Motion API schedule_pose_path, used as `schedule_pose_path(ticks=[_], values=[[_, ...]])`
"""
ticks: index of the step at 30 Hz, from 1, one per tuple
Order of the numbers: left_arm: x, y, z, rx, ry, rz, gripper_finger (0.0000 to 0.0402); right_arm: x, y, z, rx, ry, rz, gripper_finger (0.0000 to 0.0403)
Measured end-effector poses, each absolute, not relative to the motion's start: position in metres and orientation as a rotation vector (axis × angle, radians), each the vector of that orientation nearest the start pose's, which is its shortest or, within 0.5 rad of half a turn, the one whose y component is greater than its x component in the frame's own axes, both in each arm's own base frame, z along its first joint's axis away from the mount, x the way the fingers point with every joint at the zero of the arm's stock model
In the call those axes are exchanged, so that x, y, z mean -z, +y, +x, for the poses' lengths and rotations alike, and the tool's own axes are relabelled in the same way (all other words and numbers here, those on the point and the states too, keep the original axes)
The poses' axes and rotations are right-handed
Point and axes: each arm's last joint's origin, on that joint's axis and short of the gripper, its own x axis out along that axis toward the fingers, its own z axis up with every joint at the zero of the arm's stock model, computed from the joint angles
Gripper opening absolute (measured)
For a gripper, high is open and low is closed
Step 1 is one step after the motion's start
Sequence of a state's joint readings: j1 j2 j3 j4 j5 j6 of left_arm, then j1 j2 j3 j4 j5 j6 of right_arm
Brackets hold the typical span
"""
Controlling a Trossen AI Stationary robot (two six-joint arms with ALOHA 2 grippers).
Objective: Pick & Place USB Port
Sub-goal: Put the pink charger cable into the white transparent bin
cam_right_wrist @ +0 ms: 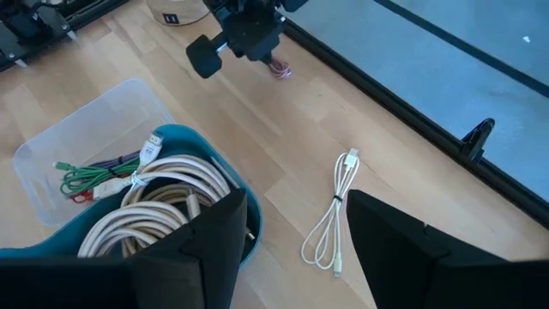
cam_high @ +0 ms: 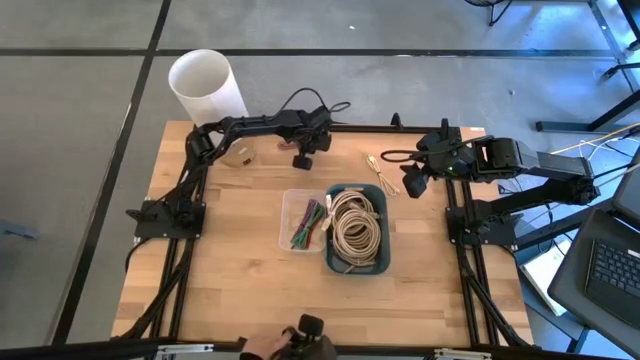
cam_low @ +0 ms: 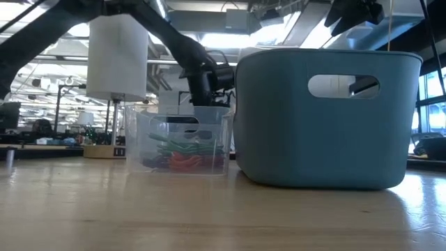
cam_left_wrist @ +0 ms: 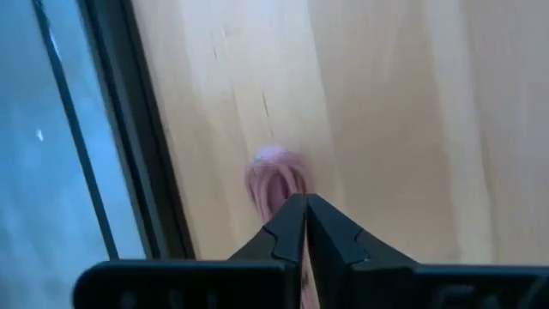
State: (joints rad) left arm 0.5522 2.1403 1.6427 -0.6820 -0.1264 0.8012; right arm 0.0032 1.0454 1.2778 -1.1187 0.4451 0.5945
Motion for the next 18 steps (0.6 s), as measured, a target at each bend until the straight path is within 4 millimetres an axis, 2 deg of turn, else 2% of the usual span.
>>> schedule_pose_path(ticks=[5, 10, 14, 18], values=[[-0.176, 0.237, 0.379, -0.116, 1.282, 0.444, 0.0053, -0.374, -0.012, 0.172, 0.642, 0.722, 0.326, 0.0206], [-0.177, 0.248, 0.373, -0.236, 1.324, 0.446, 0.0117, -0.374, -0.012, 0.172, 0.649, 0.720, 0.321, 0.0206], [-0.177, 0.256, 0.368, -0.299, 1.309, 0.358, 0.0157, -0.374, -0.012, 0.171, 0.649, 0.720, 0.321, 0.0206], [-0.175, 0.258, 0.366, -0.273, 1.262, 0.243, 0.0172, -0.374, -0.012, 0.171, 0.652, 0.718, 0.320, 0.0206]])
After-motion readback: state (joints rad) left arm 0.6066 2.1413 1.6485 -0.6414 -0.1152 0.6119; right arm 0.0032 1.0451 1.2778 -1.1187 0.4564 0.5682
